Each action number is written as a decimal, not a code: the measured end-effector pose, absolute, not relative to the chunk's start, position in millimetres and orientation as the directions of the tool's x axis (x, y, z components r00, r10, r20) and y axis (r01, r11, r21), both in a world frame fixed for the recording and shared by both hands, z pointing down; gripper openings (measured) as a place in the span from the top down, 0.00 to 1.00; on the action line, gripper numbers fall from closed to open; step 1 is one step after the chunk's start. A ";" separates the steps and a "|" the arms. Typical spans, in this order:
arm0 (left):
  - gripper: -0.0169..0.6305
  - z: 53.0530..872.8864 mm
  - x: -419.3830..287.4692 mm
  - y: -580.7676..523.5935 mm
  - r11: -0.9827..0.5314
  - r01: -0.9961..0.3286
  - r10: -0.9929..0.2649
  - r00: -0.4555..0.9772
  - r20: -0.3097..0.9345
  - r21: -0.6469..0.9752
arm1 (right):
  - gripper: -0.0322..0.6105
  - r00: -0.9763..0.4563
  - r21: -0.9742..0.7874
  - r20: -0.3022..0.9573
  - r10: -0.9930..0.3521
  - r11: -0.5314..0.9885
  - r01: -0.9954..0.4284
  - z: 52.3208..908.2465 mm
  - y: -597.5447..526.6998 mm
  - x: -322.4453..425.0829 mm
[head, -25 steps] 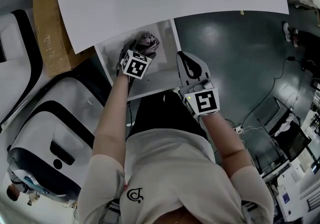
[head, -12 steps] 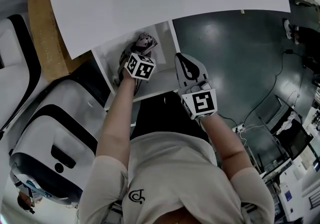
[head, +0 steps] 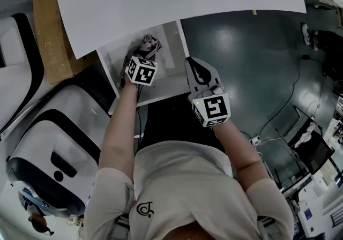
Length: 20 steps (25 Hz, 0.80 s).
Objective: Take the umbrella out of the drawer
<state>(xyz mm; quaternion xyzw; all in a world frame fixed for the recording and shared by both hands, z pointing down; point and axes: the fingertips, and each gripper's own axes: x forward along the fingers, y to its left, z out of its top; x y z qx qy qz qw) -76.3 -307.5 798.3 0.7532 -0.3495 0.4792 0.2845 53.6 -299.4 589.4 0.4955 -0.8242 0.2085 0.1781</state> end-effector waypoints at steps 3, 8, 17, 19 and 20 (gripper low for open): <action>0.60 781.1 -77.4 -306.9 -0.585 -0.806 -0.280 0.300 0.912 0.086 | 0.94 -0.465 -0.173 0.484 -0.742 0.440 -0.881 580.8 -296.7 54.3; 0.60 740.3 -68.8 -307.6 -0.585 -0.809 -0.345 0.311 0.885 0.057 | 0.94 -0.518 -0.187 0.472 -0.714 0.493 -0.850 568.8 -291.3 53.4; 0.60 656.3 -59.6 -313.3 -0.507 -0.861 -0.497 0.327 0.804 0.036 | 0.94 -0.607 -0.188 0.431 -0.668 0.591 -0.784 528.5 -285.2 46.8; 0.60 635.4 -61.1 -315.5 -0.477 -0.878 -0.532 0.323 0.783 0.038 | 0.94 -0.625 -0.183 0.414 -0.661 0.612 -0.769 517.3 -285.6 43.6; 0.60 624.5 -61.2 -316.0 -0.465 -0.885 -0.549 0.322 0.771 0.038 | 0.94 -0.632 -0.180 0.406 -0.660 0.620 -0.764 511.2 -286.1 43.4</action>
